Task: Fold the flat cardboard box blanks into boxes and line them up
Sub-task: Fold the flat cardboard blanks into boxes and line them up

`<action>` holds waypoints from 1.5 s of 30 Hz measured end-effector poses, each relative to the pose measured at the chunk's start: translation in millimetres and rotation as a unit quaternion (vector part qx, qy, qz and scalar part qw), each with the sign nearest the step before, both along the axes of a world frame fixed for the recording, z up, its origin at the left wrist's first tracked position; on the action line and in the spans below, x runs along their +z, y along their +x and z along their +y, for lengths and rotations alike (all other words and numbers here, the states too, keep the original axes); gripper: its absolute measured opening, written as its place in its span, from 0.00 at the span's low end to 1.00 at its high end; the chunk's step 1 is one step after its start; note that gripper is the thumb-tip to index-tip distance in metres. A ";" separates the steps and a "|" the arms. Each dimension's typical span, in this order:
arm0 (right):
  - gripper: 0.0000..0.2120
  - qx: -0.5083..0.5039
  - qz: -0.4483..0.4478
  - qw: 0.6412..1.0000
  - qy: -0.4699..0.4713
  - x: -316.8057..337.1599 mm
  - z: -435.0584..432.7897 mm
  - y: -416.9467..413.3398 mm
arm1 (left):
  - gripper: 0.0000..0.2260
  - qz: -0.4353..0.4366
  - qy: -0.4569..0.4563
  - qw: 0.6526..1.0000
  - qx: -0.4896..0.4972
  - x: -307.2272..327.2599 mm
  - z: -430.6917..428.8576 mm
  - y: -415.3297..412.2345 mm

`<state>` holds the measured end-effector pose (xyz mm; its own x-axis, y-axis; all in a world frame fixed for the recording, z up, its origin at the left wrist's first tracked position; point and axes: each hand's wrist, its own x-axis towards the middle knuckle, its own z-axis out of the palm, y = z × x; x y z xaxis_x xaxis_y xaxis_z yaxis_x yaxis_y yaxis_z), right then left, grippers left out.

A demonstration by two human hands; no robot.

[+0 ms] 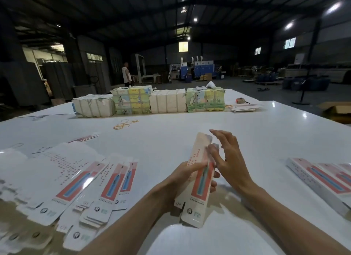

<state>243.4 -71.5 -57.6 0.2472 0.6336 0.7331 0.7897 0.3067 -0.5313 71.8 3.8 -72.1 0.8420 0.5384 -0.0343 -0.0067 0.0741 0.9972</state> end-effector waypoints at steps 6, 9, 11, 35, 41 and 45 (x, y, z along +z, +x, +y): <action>0.17 -0.008 -0.023 0.997 -0.075 3.1 -1.0 0.3 | 0.29 -0.011 -0.011 1.000 -0.021 2.6 -2.4 3.2; 0.14 0.009 0.022 0.995 -0.094 6.3 -2.6 2.0 | 0.30 -0.006 -0.001 0.999 -0.033 4.1 -5.8 4.4; 0.13 0.023 0.054 0.993 -0.101 8.6 -5.9 0.1 | 0.31 -0.007 0.006 1.000 -0.028 4.2 -6.7 5.1; 0.10 0.154 0.310 0.932 -0.108 38.6 -16.0 11.8 | 0.34 -0.015 -0.042 0.997 -0.068 23.7 -14.2 1.4; 0.11 0.222 0.358 0.901 -0.100 39.1 -17.6 11.8 | 0.30 -0.018 -0.067 0.996 -0.064 22.1 -18.5 5.3; 0.13 0.212 0.360 0.906 -0.061 32.6 -13.8 4.1 | 0.30 -0.059 -0.136 0.988 -0.043 14.6 -16.8 9.2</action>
<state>247.5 -85.3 -25.0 0.3500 0.8491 0.3956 0.0495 0.4050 -0.9130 81.0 -12.9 -57.5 0.8913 0.4484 -0.0666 -0.1038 0.3449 0.9329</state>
